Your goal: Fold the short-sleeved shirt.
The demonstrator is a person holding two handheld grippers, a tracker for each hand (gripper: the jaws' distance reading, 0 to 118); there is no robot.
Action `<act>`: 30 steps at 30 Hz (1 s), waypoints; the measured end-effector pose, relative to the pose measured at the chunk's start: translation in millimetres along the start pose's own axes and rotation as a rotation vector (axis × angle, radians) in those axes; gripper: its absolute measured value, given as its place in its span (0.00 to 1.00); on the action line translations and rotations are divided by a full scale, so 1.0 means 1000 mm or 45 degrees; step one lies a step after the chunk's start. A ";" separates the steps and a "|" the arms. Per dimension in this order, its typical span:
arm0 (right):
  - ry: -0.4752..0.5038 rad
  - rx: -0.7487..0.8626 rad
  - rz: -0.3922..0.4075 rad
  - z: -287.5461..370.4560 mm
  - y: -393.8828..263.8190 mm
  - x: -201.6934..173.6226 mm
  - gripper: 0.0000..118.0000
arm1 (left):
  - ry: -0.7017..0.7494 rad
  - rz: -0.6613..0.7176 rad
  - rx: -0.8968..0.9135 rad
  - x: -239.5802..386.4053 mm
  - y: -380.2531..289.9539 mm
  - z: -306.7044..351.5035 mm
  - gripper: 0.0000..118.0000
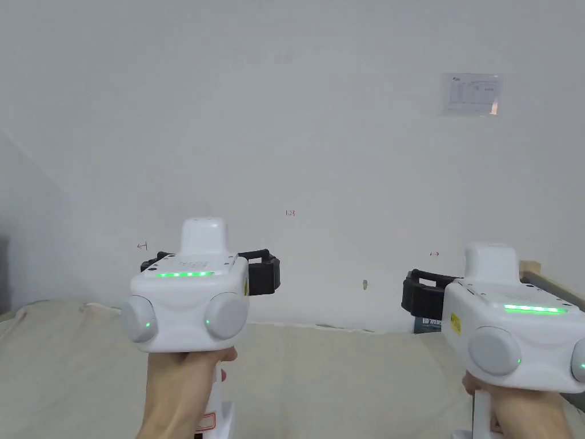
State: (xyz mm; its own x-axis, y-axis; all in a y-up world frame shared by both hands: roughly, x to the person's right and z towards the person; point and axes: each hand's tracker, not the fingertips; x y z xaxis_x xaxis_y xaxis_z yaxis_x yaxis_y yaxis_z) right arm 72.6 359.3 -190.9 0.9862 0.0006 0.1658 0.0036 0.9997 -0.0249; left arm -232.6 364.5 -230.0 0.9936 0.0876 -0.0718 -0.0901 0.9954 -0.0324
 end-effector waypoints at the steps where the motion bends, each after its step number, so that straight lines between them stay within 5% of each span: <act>1: 0.001 -0.001 0.000 0.000 0.000 0.000 1.00 | -0.004 0.000 -0.001 0.000 0.000 0.000 1.00; 4: 0.003 -0.015 0.009 -0.001 0.001 -0.001 1.00 | -0.008 0.001 -0.001 -0.001 0.000 -0.001 1.00; 6: 0.024 -0.050 0.004 -0.002 0.001 -0.001 0.96 | -0.025 0.007 0.007 -0.004 -0.001 0.000 0.84; 7: 0.032 -0.055 -0.001 -0.001 0.001 -0.001 0.69 | -0.074 0.015 0.020 -0.005 -0.001 0.001 0.47; 8: 0.037 -0.049 0.001 0.000 0.000 -0.003 0.20 | -0.104 0.020 0.019 -0.006 -0.001 0.001 0.03; 9: 0.017 -0.047 0.011 -0.001 -0.001 -0.005 0.00 | -0.142 0.040 0.012 -0.007 -0.002 0.000 0.00; 15: 0.037 -0.069 -0.005 -0.009 -0.002 0.008 0.00 | -0.076 0.032 -0.037 -0.016 -0.003 -0.006 0.00; 24: 0.091 -0.141 0.032 -0.014 -0.041 -0.026 0.00 | -0.021 0.017 -0.194 -0.058 -0.044 -0.027 0.00; 30: 0.191 -0.341 0.110 -0.020 -0.121 -0.060 0.00 | 0.007 0.049 -0.467 -0.142 -0.118 -0.036 0.00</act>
State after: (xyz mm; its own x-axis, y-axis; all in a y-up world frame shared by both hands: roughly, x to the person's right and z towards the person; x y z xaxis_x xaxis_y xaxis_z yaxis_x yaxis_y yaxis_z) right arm 16.6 238.0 -217.9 0.9981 0.0617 0.0047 -0.0576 0.9539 -0.2945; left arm -365.1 233.3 -252.0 0.9886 0.1235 -0.0856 -0.1471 0.9112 -0.3847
